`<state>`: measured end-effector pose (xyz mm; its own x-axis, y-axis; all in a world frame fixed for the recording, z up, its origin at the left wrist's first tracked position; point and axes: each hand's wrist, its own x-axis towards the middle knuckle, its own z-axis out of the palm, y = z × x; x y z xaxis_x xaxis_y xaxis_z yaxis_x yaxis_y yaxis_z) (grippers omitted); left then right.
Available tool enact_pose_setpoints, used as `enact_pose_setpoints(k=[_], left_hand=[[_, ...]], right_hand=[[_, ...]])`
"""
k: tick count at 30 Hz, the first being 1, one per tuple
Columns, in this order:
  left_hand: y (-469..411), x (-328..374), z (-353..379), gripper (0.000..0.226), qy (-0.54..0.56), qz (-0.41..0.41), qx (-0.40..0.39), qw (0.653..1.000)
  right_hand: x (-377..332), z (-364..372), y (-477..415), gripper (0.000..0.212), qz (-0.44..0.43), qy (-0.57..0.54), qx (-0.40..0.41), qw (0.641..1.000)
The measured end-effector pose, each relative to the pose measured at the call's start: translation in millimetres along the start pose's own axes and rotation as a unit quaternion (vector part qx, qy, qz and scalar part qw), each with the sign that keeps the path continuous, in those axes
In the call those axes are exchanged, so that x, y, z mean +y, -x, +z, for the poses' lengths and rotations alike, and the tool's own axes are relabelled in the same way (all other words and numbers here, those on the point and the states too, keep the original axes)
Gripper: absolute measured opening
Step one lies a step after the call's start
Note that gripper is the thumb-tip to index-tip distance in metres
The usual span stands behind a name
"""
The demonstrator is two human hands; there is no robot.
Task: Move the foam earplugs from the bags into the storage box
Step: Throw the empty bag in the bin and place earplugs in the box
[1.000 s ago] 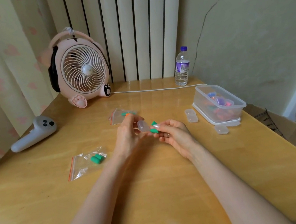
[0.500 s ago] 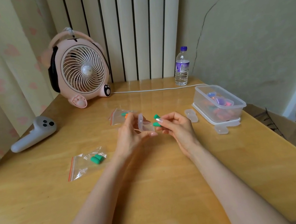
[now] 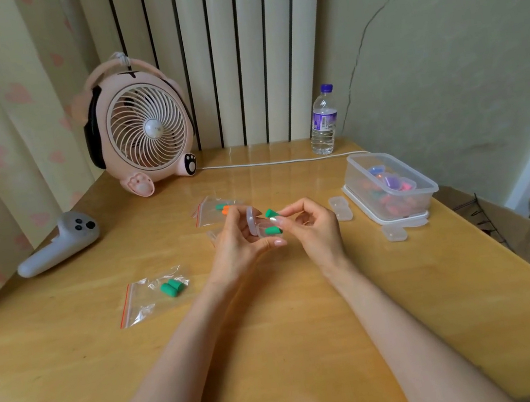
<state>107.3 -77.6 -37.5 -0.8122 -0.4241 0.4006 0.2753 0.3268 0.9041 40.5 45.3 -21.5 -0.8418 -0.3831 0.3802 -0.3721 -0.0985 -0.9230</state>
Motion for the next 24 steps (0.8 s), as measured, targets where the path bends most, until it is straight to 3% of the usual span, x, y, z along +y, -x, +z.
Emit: enact_pose_setpoints(k=[10,16,20,24], left_hand=[[-2.7,-8.0,-1.0,0.069,-0.019,-0.007,-0.005,1.0],[-2.1,-7.1,-0.2,0.067,-0.036,-0.015,0.019,0.999],[-1.5,-2.0,1.4,0.063,-0.032,-0.015,0.019,0.999],[0.5,1.9,-0.1,0.066,-0.022,0.001,0.02,1.0]], right_hand=[[10.2,-1.2,-4.3,0.011,0.032,0.051,-0.025,0.998],[10.0,-1.6,-4.9,0.021,-0.007,0.096,-0.023,0.995],[10.4,-1.3,-4.2,0.016,-0.012,0.076,-0.039,0.996],[1.8,-4.3,-2.9,0.012,0.039,-0.003,-0.046,0.998]])
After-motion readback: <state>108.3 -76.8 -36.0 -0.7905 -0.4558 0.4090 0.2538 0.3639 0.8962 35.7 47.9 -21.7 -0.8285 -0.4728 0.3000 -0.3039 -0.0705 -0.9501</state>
